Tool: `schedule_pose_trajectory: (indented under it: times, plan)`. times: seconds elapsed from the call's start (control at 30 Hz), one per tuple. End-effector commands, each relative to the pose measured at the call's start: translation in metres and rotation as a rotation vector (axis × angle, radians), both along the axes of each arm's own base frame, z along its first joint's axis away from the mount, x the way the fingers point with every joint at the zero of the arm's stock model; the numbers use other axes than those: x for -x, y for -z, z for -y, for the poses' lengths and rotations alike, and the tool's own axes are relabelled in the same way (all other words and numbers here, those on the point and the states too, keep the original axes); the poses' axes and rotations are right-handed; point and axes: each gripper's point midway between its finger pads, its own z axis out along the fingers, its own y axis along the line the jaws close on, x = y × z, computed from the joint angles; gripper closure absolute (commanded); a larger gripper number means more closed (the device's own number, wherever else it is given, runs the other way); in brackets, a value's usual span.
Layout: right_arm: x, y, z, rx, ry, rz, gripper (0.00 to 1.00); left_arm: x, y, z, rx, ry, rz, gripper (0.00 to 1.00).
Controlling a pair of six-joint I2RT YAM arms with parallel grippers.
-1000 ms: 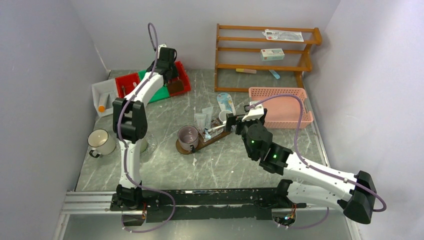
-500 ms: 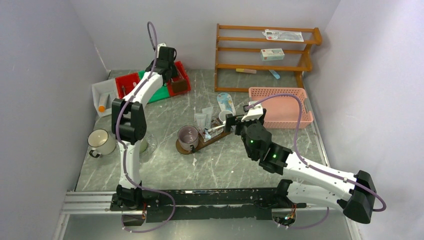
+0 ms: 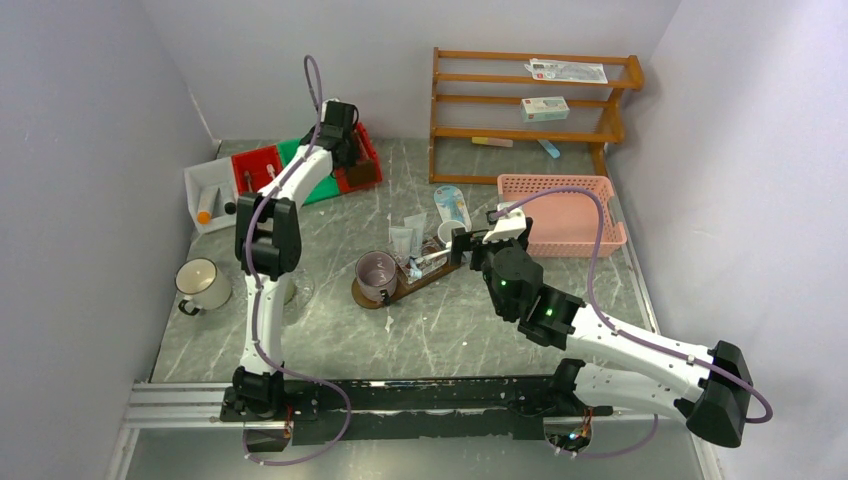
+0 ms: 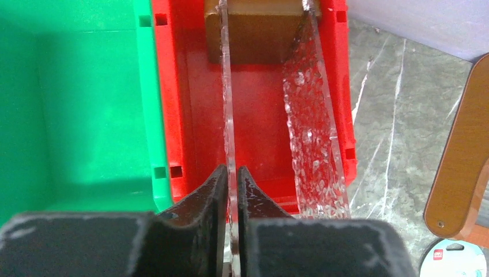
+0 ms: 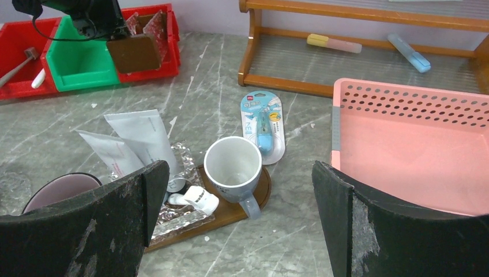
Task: Prepare toiletry sets of a toothbrush and toothpaste on the tray
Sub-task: Pick up the toothpaste holder from the storage box.
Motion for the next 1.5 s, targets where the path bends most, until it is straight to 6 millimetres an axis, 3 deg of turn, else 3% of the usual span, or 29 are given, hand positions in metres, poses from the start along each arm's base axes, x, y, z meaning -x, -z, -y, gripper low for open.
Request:
schedule_pose_trajectory:
  times: [0.0, 0.07, 0.33, 0.63, 0.87, 1.03, 1.27, 1.37, 1.47]
  plan:
    - [0.000, -0.011, 0.006, -0.031, 0.029, 0.017, 0.00, -0.004, -0.021, 0.010, 0.028, 0.034, 0.027, 0.91]
    - [0.000, -0.012, 0.007, -0.034, 0.030, 0.020, 0.00, -0.003, -0.032, 0.007, 0.019, 0.034, 0.050, 0.95]
    - [0.001, -0.022, 0.008, -0.034, 0.022, 0.040, 0.00, 0.006, -0.090, -0.002, -0.005, 0.034, 0.143, 0.95]
    - [0.002, -0.052, -0.007, 0.062, -0.099, 0.146, 0.00, 0.028, -0.138, -0.005, 0.011, 0.063, 0.191, 0.95]
    - [-0.001, -0.084, -0.050, 0.182, -0.289, 0.272, 0.00, 0.065, -0.153, -0.011, 0.004, 0.101, 0.170, 0.95]
    - [-0.016, -0.097, -0.083, 0.089, -0.307, 0.205, 0.00, 0.098, -0.158, -0.024, -0.022, 0.099, 0.162, 0.95]
    - [-0.045, -0.090, -0.140, -0.132, -0.318, 0.010, 0.02, 0.140, -0.164, -0.041, -0.122, 0.100, 0.192, 0.95]
    - [-0.060, -0.091, -0.156, -0.214, -0.306, -0.060, 0.03, 0.156, -0.170, -0.044, -0.170, 0.105, 0.232, 0.95]
    - [-0.078, -0.079, -0.167, -0.311, -0.309, -0.157, 0.06, 0.170, -0.178, -0.045, -0.215, 0.109, 0.283, 0.95]
